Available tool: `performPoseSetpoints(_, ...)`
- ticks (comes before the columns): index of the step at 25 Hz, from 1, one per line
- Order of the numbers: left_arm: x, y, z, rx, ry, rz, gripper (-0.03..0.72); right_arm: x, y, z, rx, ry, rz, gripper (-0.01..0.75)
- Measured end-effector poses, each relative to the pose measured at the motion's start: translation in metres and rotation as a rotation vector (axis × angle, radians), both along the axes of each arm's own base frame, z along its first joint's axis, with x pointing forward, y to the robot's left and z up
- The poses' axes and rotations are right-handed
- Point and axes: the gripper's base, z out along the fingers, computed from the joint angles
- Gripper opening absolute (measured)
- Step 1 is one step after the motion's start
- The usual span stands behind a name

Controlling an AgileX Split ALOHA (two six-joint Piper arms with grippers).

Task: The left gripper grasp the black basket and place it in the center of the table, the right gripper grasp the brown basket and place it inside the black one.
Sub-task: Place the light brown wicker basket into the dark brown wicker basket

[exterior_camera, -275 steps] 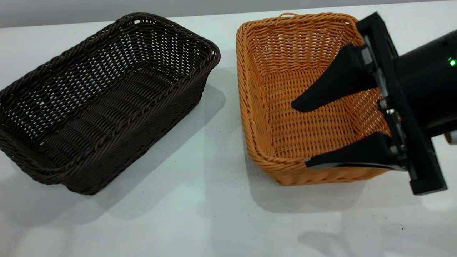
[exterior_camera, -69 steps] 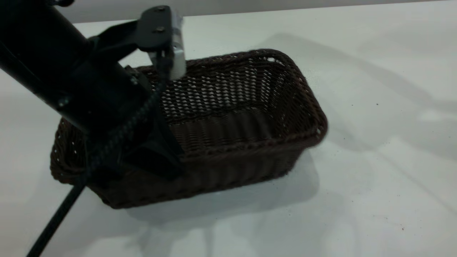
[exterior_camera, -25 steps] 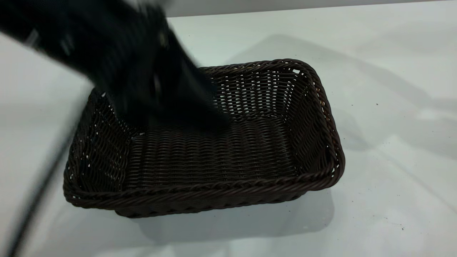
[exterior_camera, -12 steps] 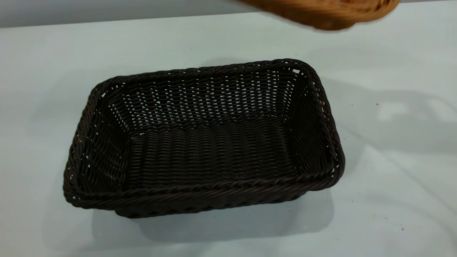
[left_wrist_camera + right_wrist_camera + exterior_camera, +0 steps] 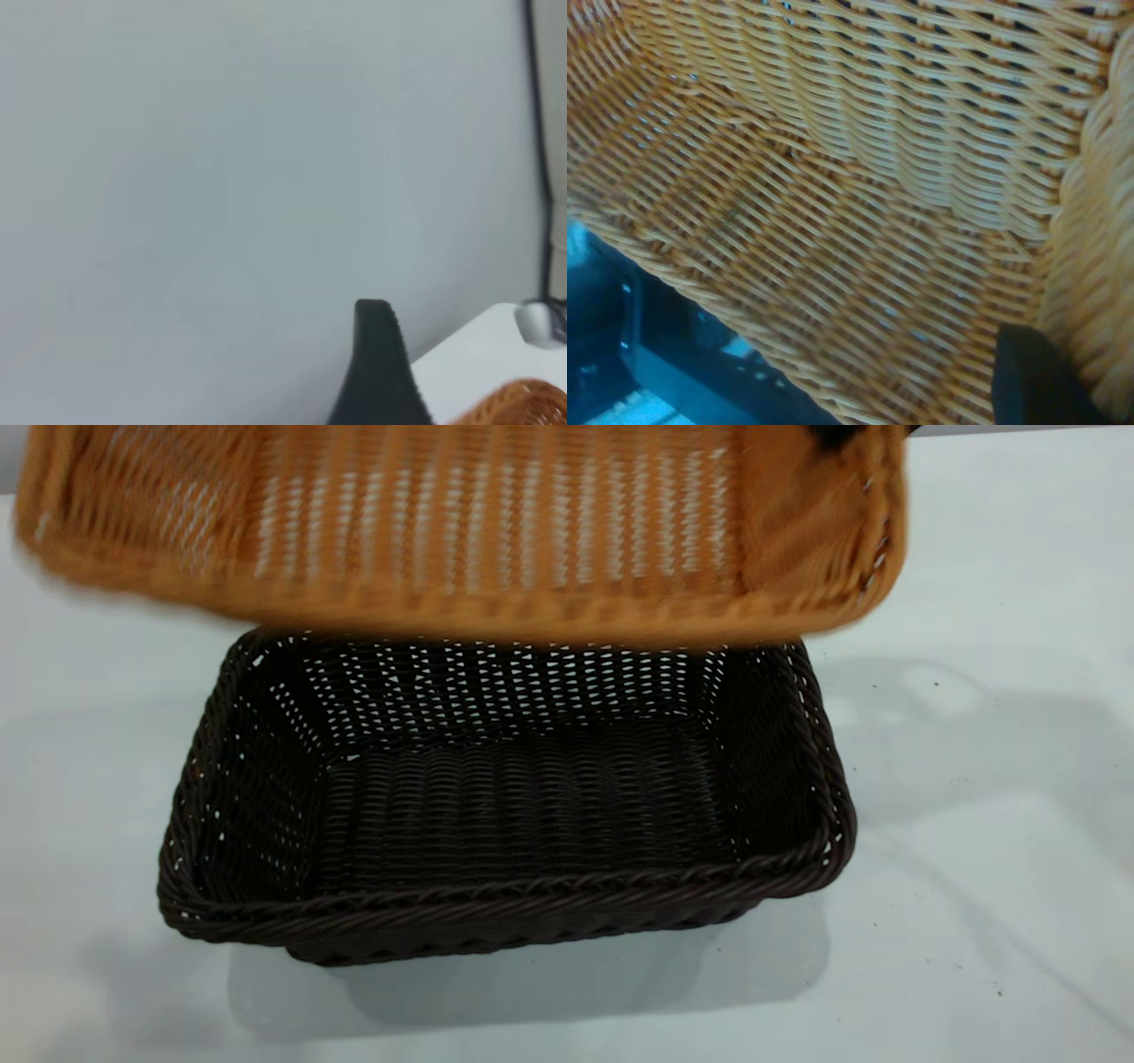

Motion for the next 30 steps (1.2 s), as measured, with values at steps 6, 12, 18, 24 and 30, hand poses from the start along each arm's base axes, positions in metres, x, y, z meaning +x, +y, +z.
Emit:
performPoseSetpoints(6, 0.0, 0.007, 0.017, -0.034, -0.051, 0.062, 0.404, 0.001, 0.011, -0.023, -0.072, 0.047, 0.061, 0.111)
performPoseSetpoints(12, 0.001, 0.009, 0.019, -0.039, -0.059, 0.088, 0.398, 0.002, 0.012, -0.029, -0.102, 0.066, 0.051, 0.111)
performPoseSetpoints(18, 0.003, 0.013, 0.02, -0.048, -0.065, 0.135, 0.398, -0.003, 0.019, -0.03, -0.13, 0.083, 0.065, 0.111)
performPoseSetpoints(24, 0.003, 0.013, 0.02, -0.045, -0.068, 0.139, 0.398, -0.011, 0.036, -0.03, -0.134, 0.087, 0.106, 0.111)
performPoseSetpoints(30, 0.004, 0.013, 0.02, -0.046, -0.068, 0.145, 0.398, -0.012, 0.038, -0.03, -0.139, 0.1, 0.094, 0.111)
